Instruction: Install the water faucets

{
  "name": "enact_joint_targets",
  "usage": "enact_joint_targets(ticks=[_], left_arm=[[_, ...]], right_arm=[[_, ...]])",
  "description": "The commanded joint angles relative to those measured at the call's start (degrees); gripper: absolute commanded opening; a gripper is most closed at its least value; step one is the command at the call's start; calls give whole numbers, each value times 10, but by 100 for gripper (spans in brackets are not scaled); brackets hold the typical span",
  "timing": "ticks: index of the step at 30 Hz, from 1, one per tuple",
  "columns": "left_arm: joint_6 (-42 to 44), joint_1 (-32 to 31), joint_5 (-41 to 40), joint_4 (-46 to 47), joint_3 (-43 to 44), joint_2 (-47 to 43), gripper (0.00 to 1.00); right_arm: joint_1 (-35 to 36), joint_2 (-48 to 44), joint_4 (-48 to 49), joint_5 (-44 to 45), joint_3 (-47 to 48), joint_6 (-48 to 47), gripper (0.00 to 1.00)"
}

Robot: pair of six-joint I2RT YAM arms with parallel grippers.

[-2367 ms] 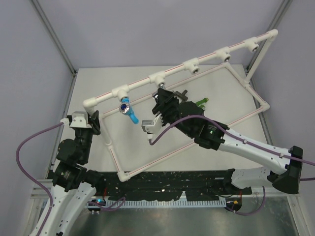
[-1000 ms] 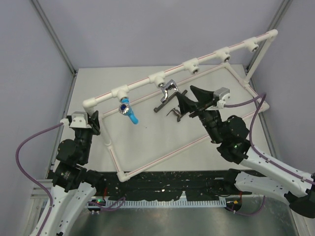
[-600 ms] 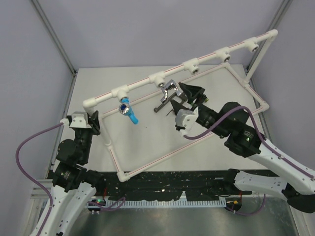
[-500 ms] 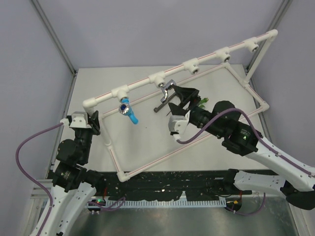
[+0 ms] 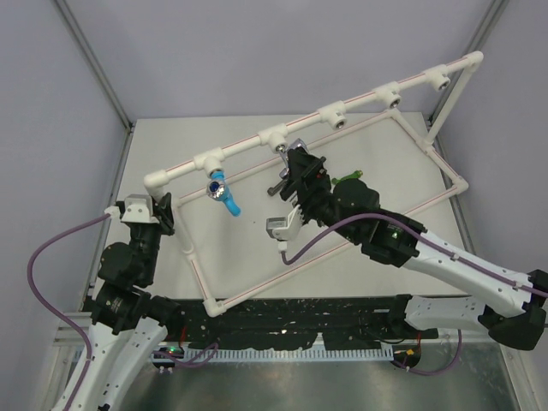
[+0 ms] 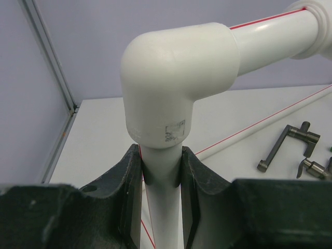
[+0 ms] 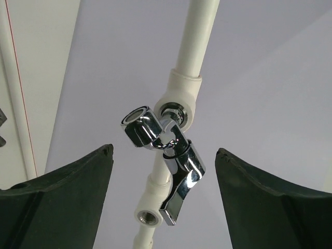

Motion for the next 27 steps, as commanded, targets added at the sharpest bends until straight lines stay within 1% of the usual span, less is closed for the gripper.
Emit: enact_joint_targets(ticks=[1, 4, 7, 9, 10, 11, 12, 13, 14, 15, 16, 17, 18, 19, 20, 21, 22, 23, 24, 25, 26, 27], left_arm=[[19, 2, 0, -26, -4, 7, 0], [19, 2, 0, -25, -5, 5, 0], [19, 2, 0, -25, -5, 4, 0], [19, 2, 0, -26, -5, 4, 0], [19, 2, 0, -26, -5, 3, 0], [19, 2, -1, -26, -5, 4, 0], [19, 2, -1, -26, -5, 3, 0], [19, 2, -2, -25, -5, 3, 0], [19, 2, -2, -25, -5, 2, 0], [19, 2, -2, -26, -5, 2, 0], [19, 2, -1, -25, -5, 3, 0], [19, 2, -1, -25, -5, 2, 0], [19, 2, -1, -25, -5, 2, 0], [19, 2, -1, -25, -5, 2, 0], [19, 2, 0, -26, -5, 2, 0], [19, 2, 0, -25, -5, 2, 0], [19, 1, -1, -26, -5, 2, 0], [18, 1, -1, -26, -4, 1, 0], [18, 1, -1, -26, -5, 1, 0], [19, 2, -1, -26, -5, 1, 0], [19, 2, -1, -26, -4, 1, 0], [19, 2, -1, -26, -5, 1, 0]], right_arm=[[4, 24, 85, 79, -3, -66, 83], [1, 47, 118, 106, -6, -72, 83], [0, 66, 148, 103, -4, -38, 77], [-2, 76, 168, 109, -3, -11, 69], [-2, 79, 175, 112, -5, -2, 62], [-2, 82, 188, 111, -5, 28, 59], [-2, 84, 191, 111, -1, 72, 51], [-2, 87, 190, 112, 2, 95, 48], [-2, 87, 189, 111, 8, 150, 41], [-2, 86, 191, 109, 10, 187, 35], [-2, 84, 195, 95, 11, 264, 33], [-2, 78, 206, 89, 13, 321, 29], [-2, 77, 214, 81, 14, 432, 24], [-3, 74, 226, 69, 14, 482, 21], [-7, 70, 246, 64, 10, 595, 19], [-9, 63, 270, 64, -7, 650, 13], [-13, 58, 319, 67, -17, 780, 9], [-16, 47, 341, 62, -45, 853, 5], [-27, 43, 392, 58, -58, 959, 5], [-37, 36, 416, 70, -88, 1034, 5], [-39, 32, 470, 82, -101, 1149, 5], [-42, 30, 496, 112, -133, 1236, 5]])
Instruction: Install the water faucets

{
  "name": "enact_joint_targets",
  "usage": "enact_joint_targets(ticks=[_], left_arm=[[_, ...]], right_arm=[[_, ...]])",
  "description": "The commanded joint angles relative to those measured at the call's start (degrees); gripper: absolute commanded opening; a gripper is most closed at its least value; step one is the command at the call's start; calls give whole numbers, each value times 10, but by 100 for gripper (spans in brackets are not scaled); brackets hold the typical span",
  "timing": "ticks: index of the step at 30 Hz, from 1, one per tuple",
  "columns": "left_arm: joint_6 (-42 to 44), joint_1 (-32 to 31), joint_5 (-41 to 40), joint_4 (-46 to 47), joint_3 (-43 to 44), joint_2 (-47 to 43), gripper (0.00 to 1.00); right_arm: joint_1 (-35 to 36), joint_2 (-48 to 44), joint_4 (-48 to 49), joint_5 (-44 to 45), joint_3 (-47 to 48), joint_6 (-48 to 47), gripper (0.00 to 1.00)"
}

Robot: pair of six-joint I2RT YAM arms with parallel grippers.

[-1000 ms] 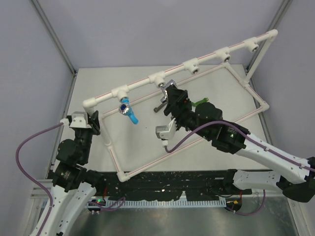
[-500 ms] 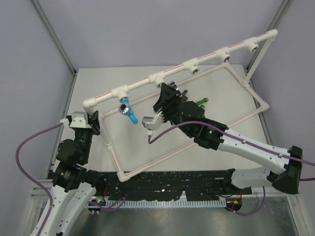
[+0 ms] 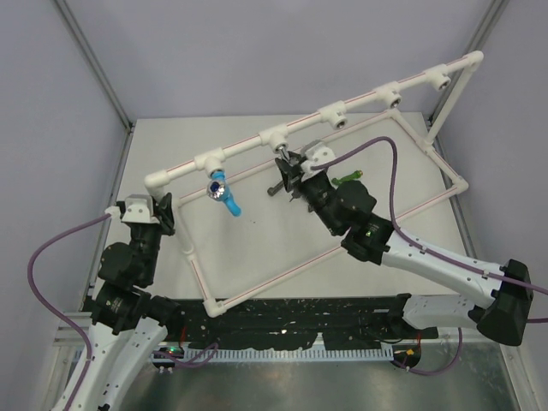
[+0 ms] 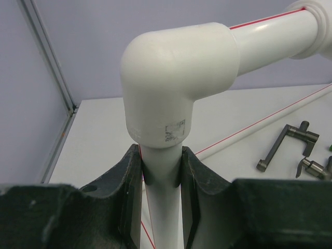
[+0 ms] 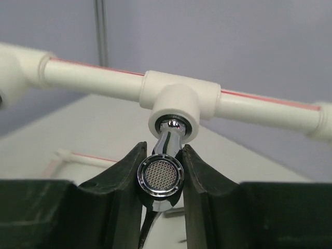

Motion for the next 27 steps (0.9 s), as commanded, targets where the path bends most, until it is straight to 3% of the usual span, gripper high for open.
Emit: enact_joint_targets(ticks=[1, 6, 8, 10, 13, 17, 21, 25, 27], left_arm=[[19, 2, 0, -26, -5, 0, 0], [18, 2, 0, -26, -5, -4, 0], [18, 2, 0, -26, -4, -4, 0], [19, 2, -2, -26, -5, -4, 0], [18, 1, -3, -26, -4, -1, 0], [19, 2, -4, -26, -4, 1, 0], [19, 2, -2, -27, -4, 1, 0], [19, 2, 1, -28, -3, 4, 0], [18, 2, 1, -29, -3, 5, 0]], right_arm=[[-15, -33, 237, 55, -81, 577, 5], [-14, -32, 312, 215, -153, 866, 8], [-14, -34, 310, 242, -160, 901, 18], [-14, -40, 318, 241, -163, 867, 29], [-16, -59, 378, 207, -181, 732, 54], [-23, -104, 317, 117, -165, 510, 69], [-23, -147, 179, -13, -115, 154, 70], [-21, -161, -27, -130, -33, -141, 71], [-20, -159, -114, -159, 2, -243, 71]])
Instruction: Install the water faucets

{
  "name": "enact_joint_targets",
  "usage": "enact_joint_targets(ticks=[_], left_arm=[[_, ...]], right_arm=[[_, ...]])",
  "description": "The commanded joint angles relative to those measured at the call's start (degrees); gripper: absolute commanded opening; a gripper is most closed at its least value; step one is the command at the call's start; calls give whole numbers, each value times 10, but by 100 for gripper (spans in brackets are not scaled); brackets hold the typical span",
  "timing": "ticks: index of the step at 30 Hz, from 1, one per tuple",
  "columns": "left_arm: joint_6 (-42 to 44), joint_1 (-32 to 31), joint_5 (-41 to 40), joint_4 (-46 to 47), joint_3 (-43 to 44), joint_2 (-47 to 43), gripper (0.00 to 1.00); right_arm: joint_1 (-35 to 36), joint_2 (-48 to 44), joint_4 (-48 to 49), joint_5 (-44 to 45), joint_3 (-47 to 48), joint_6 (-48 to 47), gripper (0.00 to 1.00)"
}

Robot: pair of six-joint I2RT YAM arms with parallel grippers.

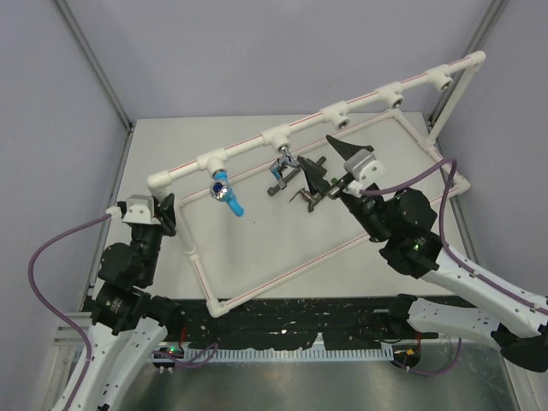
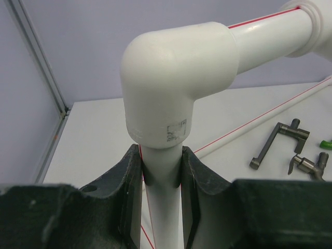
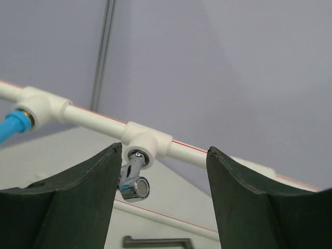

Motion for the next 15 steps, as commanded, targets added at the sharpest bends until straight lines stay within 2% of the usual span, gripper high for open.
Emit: enact_joint_targets(ticks=[1, 2, 6, 11, 15], left_arm=[[22, 5, -14, -28, -1, 6, 0], [21, 5, -14, -27, -2, 7, 0], [21, 5, -13, -28, -1, 10, 0], [20, 4, -12, -28, -2, 9, 0], [20, 4, -12, -28, -2, 9, 0]], right_arm=[[4, -2, -239, -128, 83, -380, 71], [4, -2, -257, -144, 96, -440, 71], [15, 15, -338, -150, 127, -547, 71], [59, 44, -403, -59, 156, -677, 71], [72, 64, -383, -14, 148, -747, 71]])
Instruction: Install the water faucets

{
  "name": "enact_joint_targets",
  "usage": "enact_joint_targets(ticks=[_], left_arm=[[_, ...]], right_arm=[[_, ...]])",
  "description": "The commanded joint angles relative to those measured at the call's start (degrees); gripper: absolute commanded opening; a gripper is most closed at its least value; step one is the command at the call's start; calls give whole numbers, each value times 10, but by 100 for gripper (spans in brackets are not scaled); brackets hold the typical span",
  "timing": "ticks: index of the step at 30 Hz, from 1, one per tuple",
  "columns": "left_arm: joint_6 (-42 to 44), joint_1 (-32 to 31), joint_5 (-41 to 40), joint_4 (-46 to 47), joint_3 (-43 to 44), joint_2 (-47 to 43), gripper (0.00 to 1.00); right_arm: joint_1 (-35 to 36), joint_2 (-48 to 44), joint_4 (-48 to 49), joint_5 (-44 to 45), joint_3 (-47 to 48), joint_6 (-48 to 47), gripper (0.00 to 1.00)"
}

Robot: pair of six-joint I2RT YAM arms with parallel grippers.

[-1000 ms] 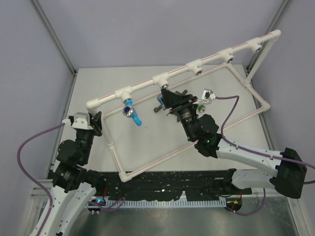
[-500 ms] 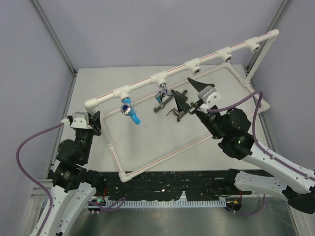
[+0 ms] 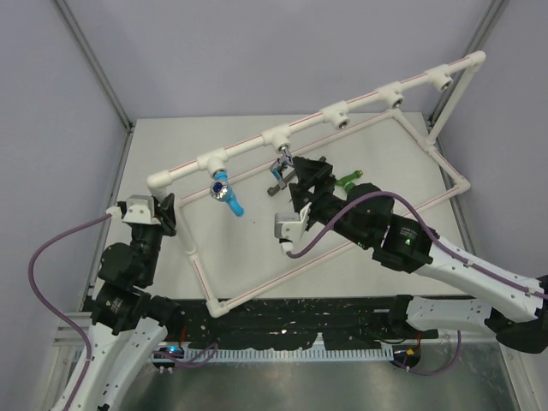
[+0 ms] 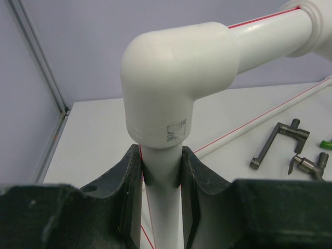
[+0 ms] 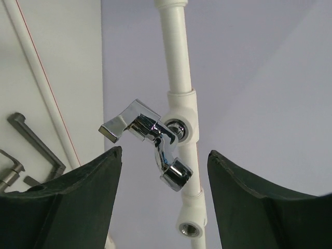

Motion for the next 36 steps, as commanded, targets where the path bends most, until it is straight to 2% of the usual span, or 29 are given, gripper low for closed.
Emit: enact_joint_targets(ticks=[1, 6, 10, 12, 14, 15, 18, 20, 23, 26, 32, 34, 36], left_arm=[[21, 5, -12, -28, -2, 9, 0], [21, 5, -12, -27, -2, 6, 0], [21, 5, -12, -27, -3, 6, 0], [20, 4, -12, -27, -3, 6, 0], [20, 5, -12, -27, -3, 6, 0], [19, 5, -12, -26, -2, 7, 0], [20, 4, -12, -26, -2, 8, 0], [20, 5, -12, -27, -3, 8, 0], [20, 4, -12, -26, -3, 7, 0], [19, 4, -12, -26, -3, 6, 0], [19, 4, -11, -26, -3, 3, 0], [19, 4, -12, -26, -2, 3, 0], [19, 4, -12, -26, -3, 2, 0]], right_arm=[[12, 17, 0, 79, 13, -155, 72], [12, 63, 32, 142, 10, -225, 72], [10, 93, 67, 155, 11, -221, 68], [9, 105, 83, 153, 11, -208, 61], [8, 113, 102, 150, 13, -183, 49], [8, 113, 105, 145, 11, -161, 39], [7, 110, 146, 117, 6, -85, 26], [5, 105, 165, 93, 4, -9, 19], [-2, 95, 214, 62, -11, 172, 6], [-9, 81, 316, 51, -38, 334, 5], [-59, 54, 562, 99, -144, 859, 5], [-62, 59, 619, 140, -174, 950, 5], [-62, 69, 654, 158, -189, 986, 5]])
